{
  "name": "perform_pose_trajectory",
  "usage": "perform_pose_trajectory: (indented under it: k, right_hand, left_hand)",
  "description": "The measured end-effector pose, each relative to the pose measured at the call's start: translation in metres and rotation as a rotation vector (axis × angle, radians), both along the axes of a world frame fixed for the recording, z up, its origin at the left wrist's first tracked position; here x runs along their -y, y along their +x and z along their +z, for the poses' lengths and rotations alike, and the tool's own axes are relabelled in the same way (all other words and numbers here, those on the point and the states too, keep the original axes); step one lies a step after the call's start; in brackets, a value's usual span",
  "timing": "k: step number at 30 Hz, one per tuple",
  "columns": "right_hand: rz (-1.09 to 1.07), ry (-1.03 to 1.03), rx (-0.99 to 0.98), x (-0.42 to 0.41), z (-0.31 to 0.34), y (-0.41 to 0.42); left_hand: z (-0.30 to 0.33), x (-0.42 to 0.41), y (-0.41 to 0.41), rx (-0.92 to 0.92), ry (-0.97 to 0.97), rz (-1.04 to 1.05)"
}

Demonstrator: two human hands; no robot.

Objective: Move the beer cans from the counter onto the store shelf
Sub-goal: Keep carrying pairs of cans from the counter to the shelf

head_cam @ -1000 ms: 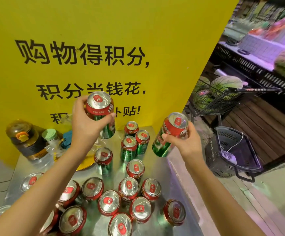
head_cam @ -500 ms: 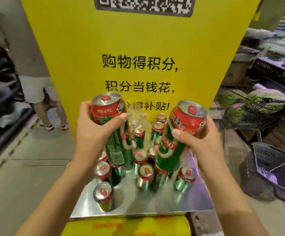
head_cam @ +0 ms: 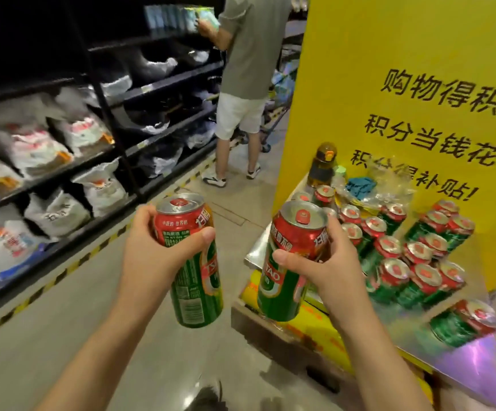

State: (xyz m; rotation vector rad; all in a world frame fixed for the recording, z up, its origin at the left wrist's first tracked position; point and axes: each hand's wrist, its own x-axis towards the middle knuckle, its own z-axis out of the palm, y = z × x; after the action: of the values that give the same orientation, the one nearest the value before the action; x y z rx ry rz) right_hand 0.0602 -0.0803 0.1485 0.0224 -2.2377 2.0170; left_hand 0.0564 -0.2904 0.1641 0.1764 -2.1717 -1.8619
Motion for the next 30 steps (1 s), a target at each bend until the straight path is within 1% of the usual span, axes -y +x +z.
perform_pose_trajectory:
  k: [5,9,14,18,22,26,30]
  right_hand:
    - [0.234,0.001,0.02,0.094,-0.004,-0.039]
    - [0.428,-0.015,0.047,0.193,-0.005,-0.081]
    - [0.626,-0.017,0.037,0.321,-0.006,-0.117]
    - [0.72,-0.033,0.035,0.402,-0.007,-0.135]
    - [0.782,0.017,0.05,0.462,-0.009,-0.157]
    - [0.813,0.069,0.055,0.512,-0.012,-0.194]
    - [0.824,0.071,0.064,0.562,-0.015,-0.248]
  left_hand:
    - [-0.009,0.1,0.011,0.032,-0.028,0.279]
    - [-0.014,0.182,0.018,0.046,-0.034,0.506]
    - [-0.011,0.28,0.023,0.041,-0.095,0.7]
    - [-0.003,0.343,0.025,0.037,-0.095,0.802]
    - [-0.001,0.393,0.014,0.048,-0.063,0.884]
    - [-0.004,0.437,-0.02,0.06,-0.046,0.943]
    - [-0.008,0.481,-0.074,0.062,-0.046,0.956]
